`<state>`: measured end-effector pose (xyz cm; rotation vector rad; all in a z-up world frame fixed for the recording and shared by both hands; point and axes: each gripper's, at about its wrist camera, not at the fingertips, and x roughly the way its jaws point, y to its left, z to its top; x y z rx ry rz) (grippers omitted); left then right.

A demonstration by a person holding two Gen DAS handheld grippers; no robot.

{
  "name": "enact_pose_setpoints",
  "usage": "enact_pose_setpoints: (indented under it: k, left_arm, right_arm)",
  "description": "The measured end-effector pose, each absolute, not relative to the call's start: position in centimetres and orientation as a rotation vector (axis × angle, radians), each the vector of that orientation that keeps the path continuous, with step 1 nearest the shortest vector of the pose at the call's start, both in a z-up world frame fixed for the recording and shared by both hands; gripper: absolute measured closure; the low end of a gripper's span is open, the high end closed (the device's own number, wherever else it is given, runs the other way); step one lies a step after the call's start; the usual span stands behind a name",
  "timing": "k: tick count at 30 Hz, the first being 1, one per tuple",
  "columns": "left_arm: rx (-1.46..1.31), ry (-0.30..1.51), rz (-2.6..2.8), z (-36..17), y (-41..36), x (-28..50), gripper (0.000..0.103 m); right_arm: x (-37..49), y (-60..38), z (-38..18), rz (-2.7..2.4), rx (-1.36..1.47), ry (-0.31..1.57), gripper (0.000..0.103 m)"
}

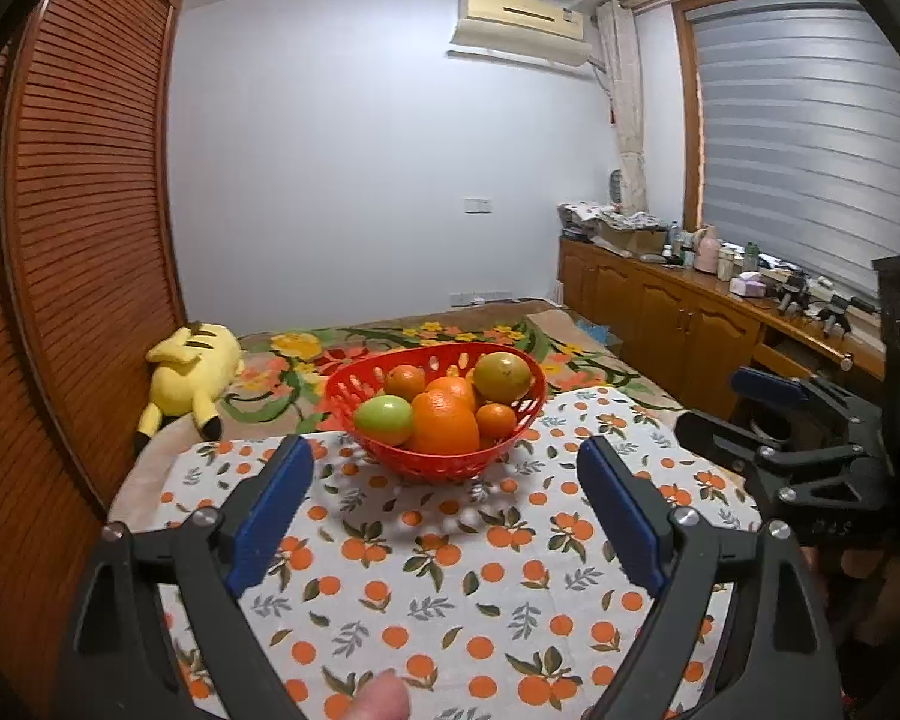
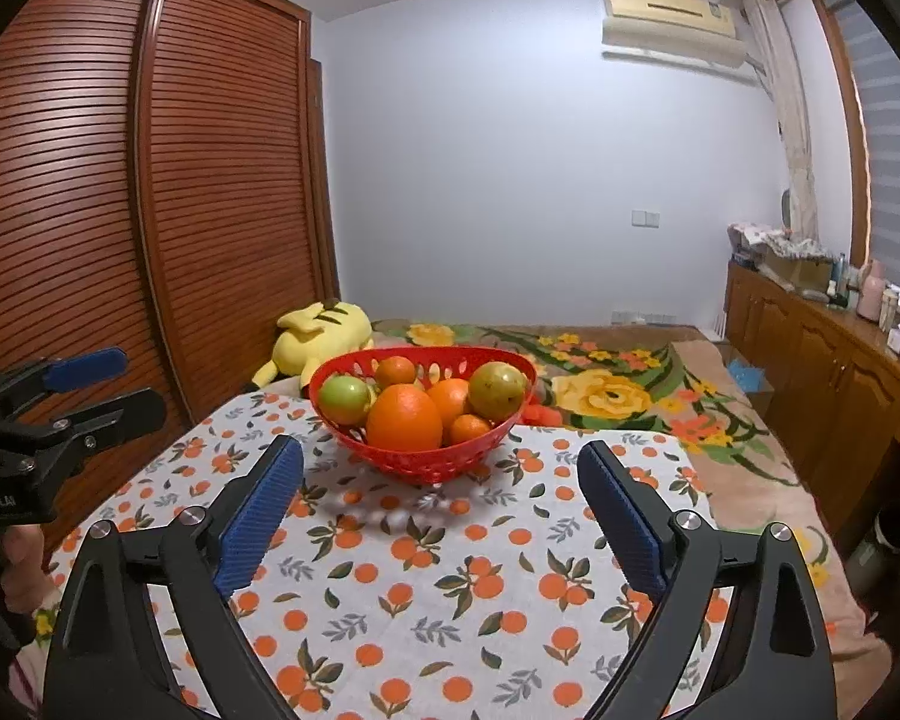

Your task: Organize fruits

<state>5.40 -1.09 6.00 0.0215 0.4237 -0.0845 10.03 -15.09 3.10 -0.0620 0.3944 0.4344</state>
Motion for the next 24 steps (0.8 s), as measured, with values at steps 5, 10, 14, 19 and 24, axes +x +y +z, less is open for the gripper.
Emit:
enact_pose_setpoints:
  k: [5,10,14,19,24]
  left_arm:
    - [0.022,0.418,-0.073,5.9,-1.0,3.9,0.012]
    - [-0.001,0.429,-0.06,5.5,-0.6,2.7,0.012]
    - [-0.008,0.437,-0.049,5.1,-0.3,1.9,0.012]
    - [-0.008,0.443,-0.032,4.5,0.1,1.3,0.012]
    - [-0.012,0.45,-0.022,4.0,0.4,0.9,0.012]
  right_arm:
    - [8.5,-15.4,3.2,0.428,-0.046,0.384,0.001]
    - [7.2,-15.8,3.1,0.412,-0.036,0.38,0.001]
    - [6.4,-16.1,2.9,0.398,-0.042,0.376,0.001]
    - [6.0,-16.5,2.6,0.398,-0.035,0.381,0.001]
    - [5.8,-16.7,2.5,0.39,-0.036,0.376,0.001]
